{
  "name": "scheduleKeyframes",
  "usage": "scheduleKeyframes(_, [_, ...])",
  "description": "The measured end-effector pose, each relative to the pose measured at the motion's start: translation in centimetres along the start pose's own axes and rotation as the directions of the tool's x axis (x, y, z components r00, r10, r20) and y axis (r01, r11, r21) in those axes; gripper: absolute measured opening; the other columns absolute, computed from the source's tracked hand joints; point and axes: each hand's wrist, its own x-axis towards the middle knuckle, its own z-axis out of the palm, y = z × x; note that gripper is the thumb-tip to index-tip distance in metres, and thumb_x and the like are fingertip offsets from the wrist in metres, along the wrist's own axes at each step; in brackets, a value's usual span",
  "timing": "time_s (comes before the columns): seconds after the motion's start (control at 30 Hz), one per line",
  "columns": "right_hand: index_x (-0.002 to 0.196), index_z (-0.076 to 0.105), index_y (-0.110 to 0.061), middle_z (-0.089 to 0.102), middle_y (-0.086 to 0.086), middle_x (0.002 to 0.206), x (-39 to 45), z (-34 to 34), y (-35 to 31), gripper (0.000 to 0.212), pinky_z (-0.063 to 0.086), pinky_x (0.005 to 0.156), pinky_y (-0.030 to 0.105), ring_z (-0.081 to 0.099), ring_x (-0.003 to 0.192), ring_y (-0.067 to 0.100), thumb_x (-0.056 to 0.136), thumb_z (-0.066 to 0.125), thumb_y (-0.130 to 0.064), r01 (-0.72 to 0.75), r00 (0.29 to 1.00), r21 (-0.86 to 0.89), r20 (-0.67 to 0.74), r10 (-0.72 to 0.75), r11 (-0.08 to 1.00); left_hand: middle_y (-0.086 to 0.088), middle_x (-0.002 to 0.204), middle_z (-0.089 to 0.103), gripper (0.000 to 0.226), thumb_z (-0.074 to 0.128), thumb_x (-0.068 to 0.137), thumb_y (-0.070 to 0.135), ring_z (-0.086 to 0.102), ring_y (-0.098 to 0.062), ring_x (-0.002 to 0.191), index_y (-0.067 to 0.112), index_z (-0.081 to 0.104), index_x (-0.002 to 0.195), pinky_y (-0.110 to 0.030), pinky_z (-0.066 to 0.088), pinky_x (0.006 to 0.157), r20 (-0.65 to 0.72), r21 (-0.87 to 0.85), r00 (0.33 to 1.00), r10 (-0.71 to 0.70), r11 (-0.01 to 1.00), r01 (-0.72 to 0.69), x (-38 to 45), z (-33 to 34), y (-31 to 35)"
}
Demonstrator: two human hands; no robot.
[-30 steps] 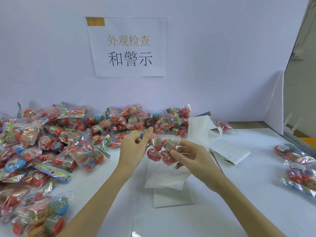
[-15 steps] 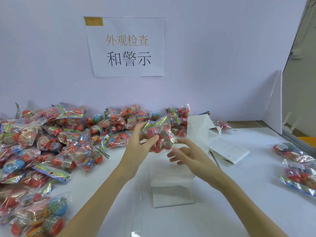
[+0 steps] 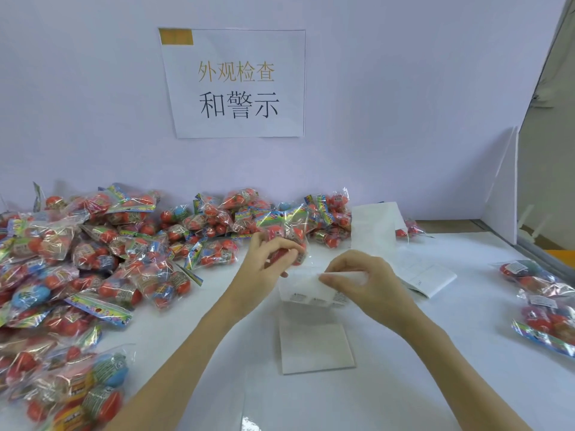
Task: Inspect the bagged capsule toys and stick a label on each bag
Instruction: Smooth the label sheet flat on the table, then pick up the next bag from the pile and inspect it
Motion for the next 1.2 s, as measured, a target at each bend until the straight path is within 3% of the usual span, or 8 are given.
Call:
scheduleKeyframes(0.13, [0.079, 0.076, -0.027, 0.072, -0.014, 0.086, -0.1, 0.0, -0.2, 0.01, 0.046, 0.077, 0.017, 0.066, 0.09, 0.007, 0.088, 0.081, -0.025, 0.061, 0.995, -0.012, -0.073, -0.062, 0.998, 0.003, 0.128, 0.041, 0.024, 0.086, 0.084, 0.035, 0.058, 0.006, 0.111, 0.035, 0.077, 0.106, -0.015, 0.05, 0.094, 0.2, 0.047, 0.98, 0.014, 0.999, -0.023, -0.7, 0.5, -0.1])
scheduleKeyframes(0.23, [0.097, 0.075, -0.031, 0.073, -0.013, 0.099, 0.0, 0.2, 0.1, 0.005, 0.043, 0.081, 0.014, 0.066, 0.099, 0.005, 0.092, 0.077, -0.029, 0.099, 0.983, -0.023, -0.151, -0.102, 0.995, 0.003, 0.125, 0.043, 0.007, 0.083, 0.087, 0.033, 0.054, -0.002, 0.113, 0.032, 0.076, 0.088, -0.013, 0.046, 0.088, 0.09, 0.102, 0.996, 0.008, 0.995, -0.017, -0.6, 0.8, -0.2])
scheduleKeyframes(0.33, [0.121, 0.068, -0.03, 0.067, -0.013, 0.118, 0.2, 0.0, 0.3, 0.03, 0.046, 0.089, 0.017, 0.063, 0.112, 0.011, 0.092, 0.076, -0.029, 0.224, 0.945, -0.093, -0.224, -0.24, 0.97, 0.005, 0.115, 0.046, 0.012, 0.079, 0.091, 0.032, 0.056, -0.014, 0.115, 0.023, 0.074, 0.084, -0.012, 0.047, 0.081, -0.022, 0.063, 0.999, -0.042, 0.997, 0.044, -0.1, 0.7, -0.6])
scheduleKeyframes(0.47, [0.129, 0.069, -0.027, 0.061, -0.014, 0.129, 0.2, 0.0, 0.9, 0.041, 0.047, 0.095, 0.02, 0.059, 0.122, 0.013, 0.09, 0.08, -0.026, 0.318, 0.927, -0.21, -0.134, -0.349, 0.925, 0.009, 0.104, 0.046, 0.022, 0.074, 0.095, 0.031, 0.051, -0.011, 0.105, 0.025, 0.067, 0.075, -0.006, 0.04, 0.074, -0.059, 0.09, 0.996, -0.07, 0.993, 0.075, 0.0, 0.1, -0.7])
scheduleKeyframes(0.67, [0.117, 0.069, -0.032, 0.064, -0.011, 0.111, 0.0, 0.8, 1.1, 0.033, 0.05, 0.083, 0.017, 0.063, 0.101, 0.01, 0.089, 0.082, -0.02, 0.194, 0.972, -0.107, -0.111, -0.205, 0.975, 0.002, 0.104, 0.043, 0.028, 0.071, 0.094, 0.042, 0.049, 0.006, 0.082, 0.024, 0.061, 0.075, -0.007, 0.04, 0.074, -0.013, 0.181, 0.999, -0.048, 0.982, 0.05, 0.0, 0.1, -1.1])
scheduleKeyframes(0.8, [0.109, 0.069, -0.031, 0.066, -0.003, 0.105, -0.2, 1.4, 0.7, 0.031, 0.055, 0.083, 0.02, 0.067, 0.092, 0.012, 0.089, 0.081, -0.011, 0.125, 0.986, 0.058, -0.119, -0.118, 0.99, 0.003, 0.116, 0.043, 0.017, 0.077, 0.09, 0.041, 0.054, 0.008, 0.099, 0.033, 0.075, 0.106, -0.007, 0.046, 0.078, -0.032, 0.101, 0.998, -0.056, 0.993, 0.059, -0.2, 0.6, -1.0])
scheduleKeyframes(1.07, [0.119, 0.068, -0.027, 0.066, 0.007, 0.114, -0.1, 1.5, -0.1, 0.039, 0.057, 0.078, 0.019, 0.075, 0.095, 0.016, 0.088, 0.081, -0.007, -0.101, 0.977, 0.475, -0.119, 0.178, 0.874, 0.012, 0.121, 0.046, 0.004, 0.077, 0.093, 0.033, 0.041, -0.01, 0.132, 0.031, 0.081, 0.094, -0.009, 0.042, 0.076, -0.115, 0.093, 0.993, -0.039, 0.994, 0.05, 0.0, 1.2, -1.4])
scheduleKeyframes(1.2, [0.101, 0.066, -0.023, 0.065, -0.001, 0.109, -0.4, 1.7, -0.1, 0.025, 0.051, 0.077, 0.014, 0.068, 0.089, 0.004, 0.086, 0.085, -0.02, -0.066, 0.956, 0.182, -0.27, 0.114, 0.981, 0.01, 0.122, 0.048, 0.006, 0.077, 0.092, 0.031, 0.042, 0.01, 0.126, 0.027, 0.081, 0.094, -0.007, 0.041, 0.076, -0.183, 0.15, 0.98, 0.08, 0.987, -0.053, -0.2, 1.4, -1.4])
